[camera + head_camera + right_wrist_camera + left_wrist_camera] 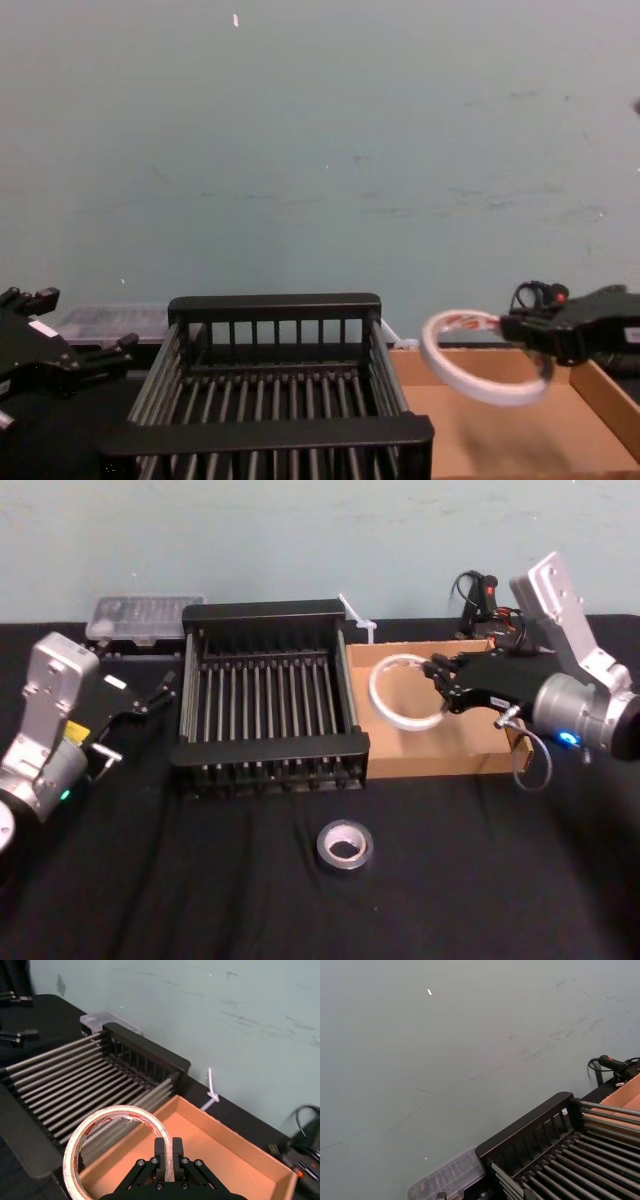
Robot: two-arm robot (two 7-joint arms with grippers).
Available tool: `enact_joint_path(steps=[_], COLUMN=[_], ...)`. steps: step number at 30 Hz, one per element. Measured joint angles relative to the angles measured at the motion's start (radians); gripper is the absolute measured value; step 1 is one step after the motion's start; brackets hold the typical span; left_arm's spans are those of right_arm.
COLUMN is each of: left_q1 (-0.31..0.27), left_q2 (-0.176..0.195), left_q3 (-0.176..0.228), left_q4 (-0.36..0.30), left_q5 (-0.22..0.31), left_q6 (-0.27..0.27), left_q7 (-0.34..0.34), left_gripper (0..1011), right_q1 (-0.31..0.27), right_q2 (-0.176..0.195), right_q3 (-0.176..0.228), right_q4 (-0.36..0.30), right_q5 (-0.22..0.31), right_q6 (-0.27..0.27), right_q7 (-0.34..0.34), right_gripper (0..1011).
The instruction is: Pick up the white tape and place it into the black box , Pick up the silver tape and place it into the brown box.
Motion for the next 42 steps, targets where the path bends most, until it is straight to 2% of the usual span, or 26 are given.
enact_joint_path(steps=[11, 23, 33, 42], left_q1=[0.0, 0.0, 0.0, 0.0], left_q2=[0.0, 0.0, 0.0, 0.0], left_q3=[0.0, 0.0, 0.0, 0.0], left_q4=[0.0, 0.0, 0.0, 0.0], left_q5=[0.0, 0.0, 0.0, 0.0], left_q6=[0.0, 0.0, 0.0, 0.0], left_q7=[0.0, 0.0, 0.0, 0.0], left_gripper=[1001, 1001, 1001, 1001], right_q1=[0.078, 0.169, 0.215, 0.238], right_q2=[-0.058, -0.123, -0.165, -0.187], right_q3=[-0.049, -0.11, -0.145, -0.163], right_q4=[0.061, 0.159, 0.224, 0.265], right_q5=[-0.015, -0.042, -0.057, -0.063], right_q6=[0.003, -0.02, -0.043, -0.058], right_q7=[0.026, 0.063, 0.087, 0.104], right_gripper=[96, 96, 96, 96])
